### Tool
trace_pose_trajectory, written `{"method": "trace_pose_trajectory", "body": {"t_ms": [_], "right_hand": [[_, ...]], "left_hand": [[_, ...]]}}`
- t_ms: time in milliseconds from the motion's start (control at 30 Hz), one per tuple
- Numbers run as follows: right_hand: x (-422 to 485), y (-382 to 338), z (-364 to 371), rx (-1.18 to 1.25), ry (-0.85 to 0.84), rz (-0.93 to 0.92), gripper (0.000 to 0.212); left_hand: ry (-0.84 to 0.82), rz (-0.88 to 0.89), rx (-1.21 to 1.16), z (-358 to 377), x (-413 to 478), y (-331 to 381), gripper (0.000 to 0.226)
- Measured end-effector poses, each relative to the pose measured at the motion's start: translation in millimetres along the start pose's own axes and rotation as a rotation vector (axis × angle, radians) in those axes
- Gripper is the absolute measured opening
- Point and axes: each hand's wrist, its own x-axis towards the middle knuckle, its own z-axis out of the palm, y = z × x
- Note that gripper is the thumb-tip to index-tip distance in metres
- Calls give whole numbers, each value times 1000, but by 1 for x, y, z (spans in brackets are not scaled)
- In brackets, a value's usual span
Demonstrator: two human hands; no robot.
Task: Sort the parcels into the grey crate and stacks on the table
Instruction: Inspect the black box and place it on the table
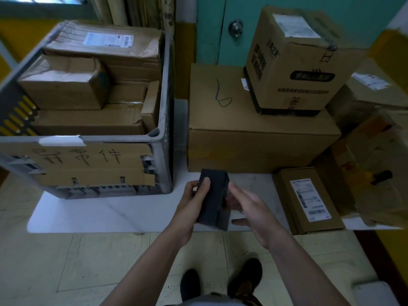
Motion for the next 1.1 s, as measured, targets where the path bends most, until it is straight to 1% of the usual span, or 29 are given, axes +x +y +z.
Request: {"method": "trace_pose_trajectory", "body": {"t_ms": [33, 100, 200, 300, 367, 533, 600, 700, 867, 1100], "right_hand": [[0, 1, 3, -1, 11, -5, 40], [3, 6, 5, -5, 47, -26, 40], [3, 4, 6, 61, 44, -50, 50], [0, 2, 5, 125, 59, -72, 52], [-1, 1, 4, 109, 73, -69, 53], [-3, 2, 3, 67, 92, -68, 41], [-4, 6, 3, 75, 90, -75, 43], [-6, 9, 3, 84, 86, -84, 52], [-7, 12, 3, 93, 86, -93, 35], [-7, 15, 3, 92, 96, -89, 29]], "left_hand": [[2, 19, 5, 0, 0, 0, 63], [-39, 51, 24, 1, 0, 1, 64], [-103, 115, 48, 0, -4, 2, 56], [-113, 143, 53, 0, -7, 6, 51], [-120, 143, 86, 0, -8, 8, 45], [-93, 123, 102, -2, -8, 5, 36], [-95, 122, 106, -3, -8, 5, 36], [-92, 121, 101, -4, -10, 4, 37], [-89, 115, 91, -2, -12, 3, 40], [-82, 91, 55, 1, -16, 4, 50]]}}
